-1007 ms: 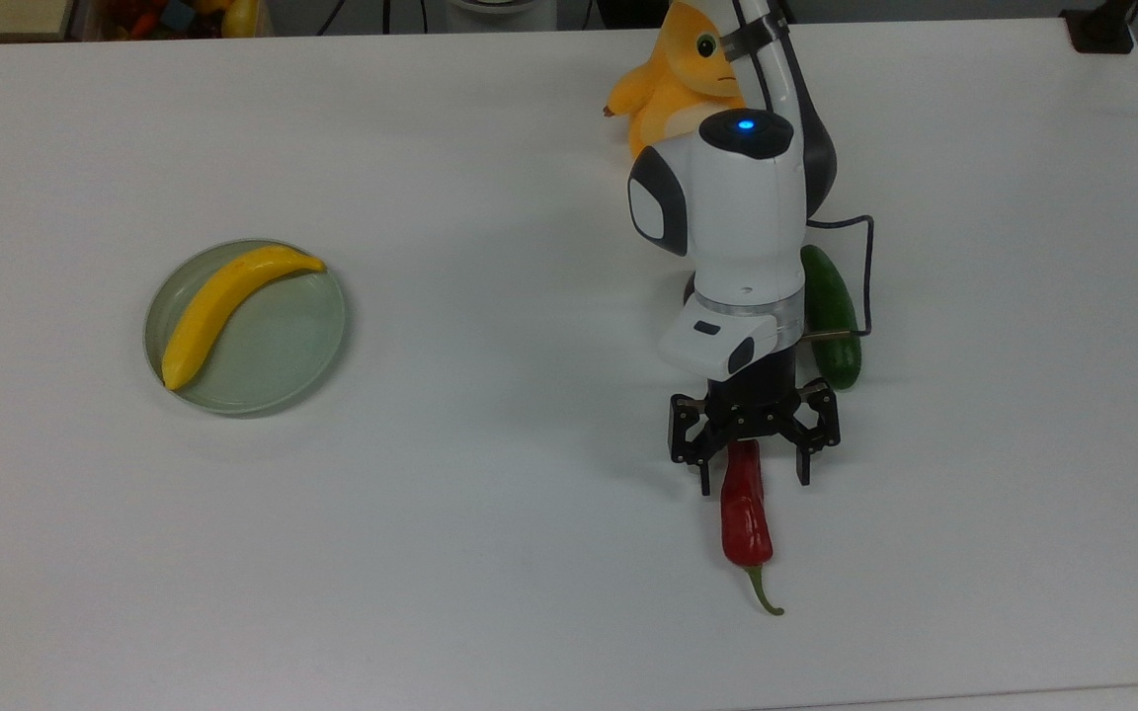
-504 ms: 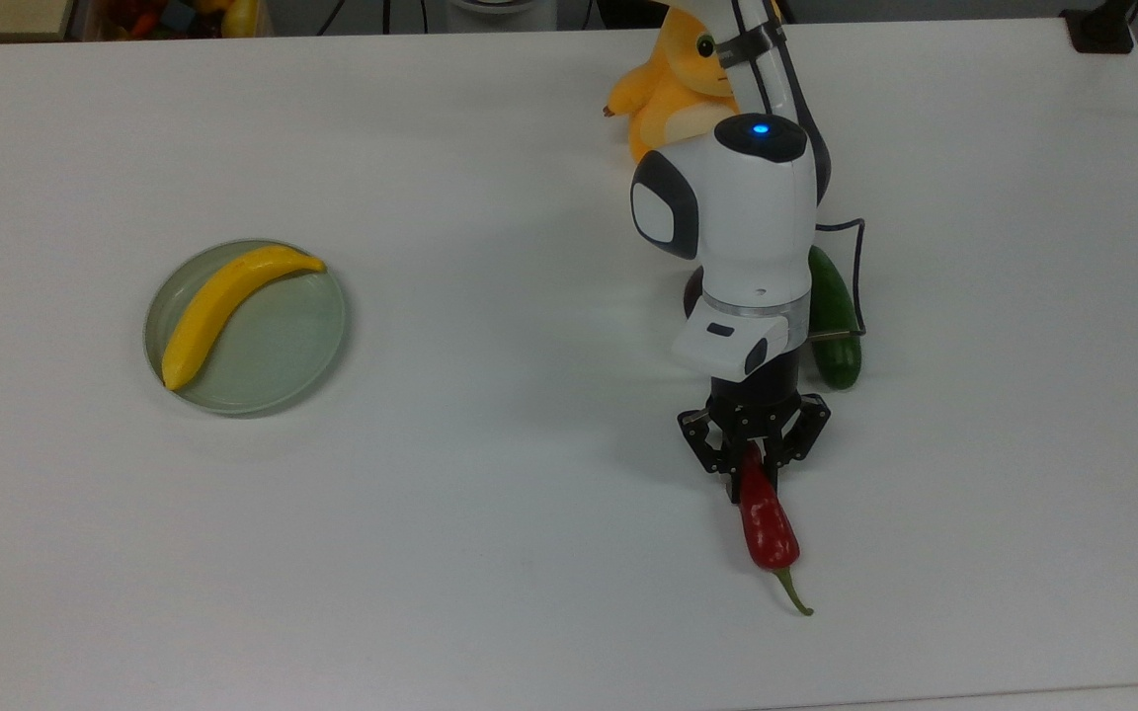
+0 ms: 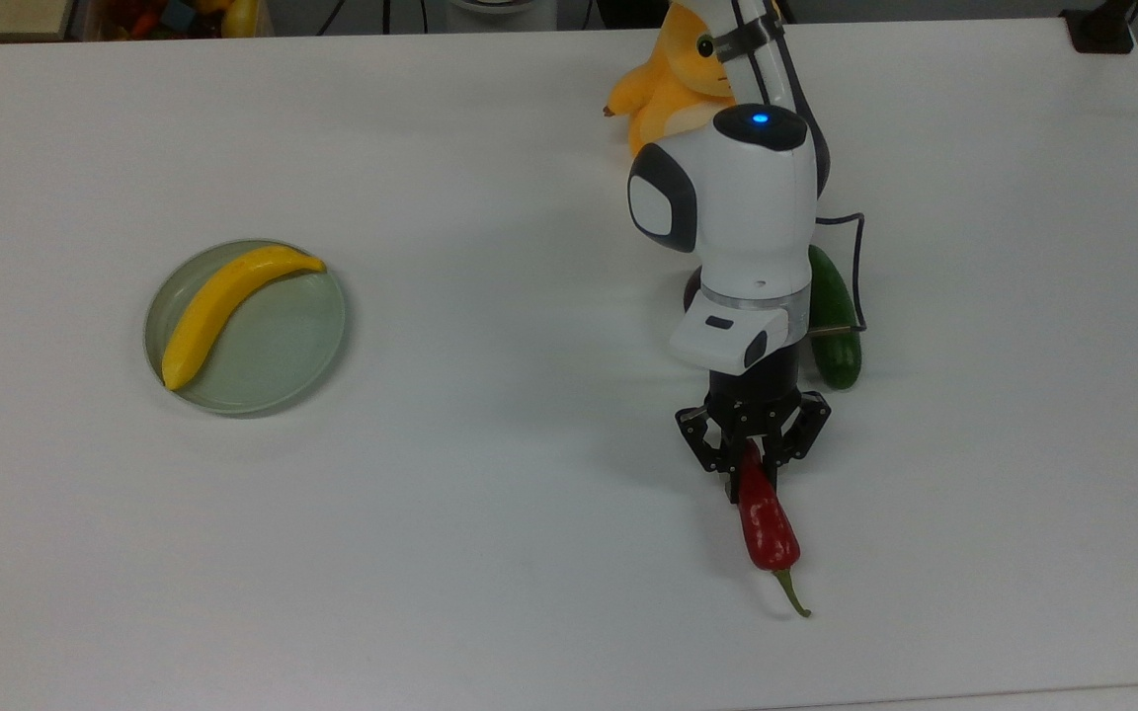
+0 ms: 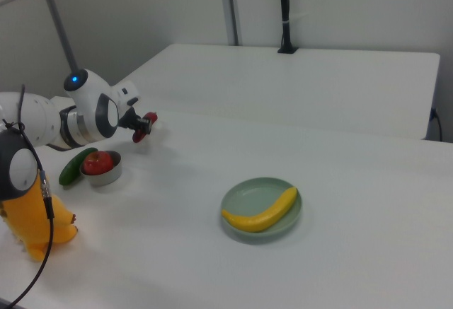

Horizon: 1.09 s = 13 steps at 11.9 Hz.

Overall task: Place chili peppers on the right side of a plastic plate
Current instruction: 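Close the gripper on the red chili pepper's stem end, then lift the chili pepper and carry it toward the green plate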

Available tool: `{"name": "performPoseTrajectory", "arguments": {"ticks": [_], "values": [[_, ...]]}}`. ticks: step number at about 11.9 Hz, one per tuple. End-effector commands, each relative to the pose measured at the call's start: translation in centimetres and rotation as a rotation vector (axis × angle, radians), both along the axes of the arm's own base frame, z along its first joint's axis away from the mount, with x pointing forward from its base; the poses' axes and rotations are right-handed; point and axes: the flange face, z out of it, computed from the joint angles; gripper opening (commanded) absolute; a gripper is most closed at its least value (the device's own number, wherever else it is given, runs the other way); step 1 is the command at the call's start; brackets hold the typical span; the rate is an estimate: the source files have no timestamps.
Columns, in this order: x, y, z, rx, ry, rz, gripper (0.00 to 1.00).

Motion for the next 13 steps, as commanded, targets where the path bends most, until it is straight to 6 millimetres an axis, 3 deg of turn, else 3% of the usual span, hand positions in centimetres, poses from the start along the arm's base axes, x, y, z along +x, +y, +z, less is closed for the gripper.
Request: {"name": "performPoseTrajectory", "arguments": {"ticks": [1, 7, 12, 13], "values": [[-1.4, -2.1, 5.2, 0.024, -0.024, -0.038, 0.00], [-1.7, -13.1, 16.8, 0.127, -0.002, -0.281, 0.00], [-2.9, -20.8, 22.6, 0.112, 0.062, -0.392, 0.00], [-3.3, -23.3, 23.9, 0.106, 0.066, -0.417, 0.00]]}}
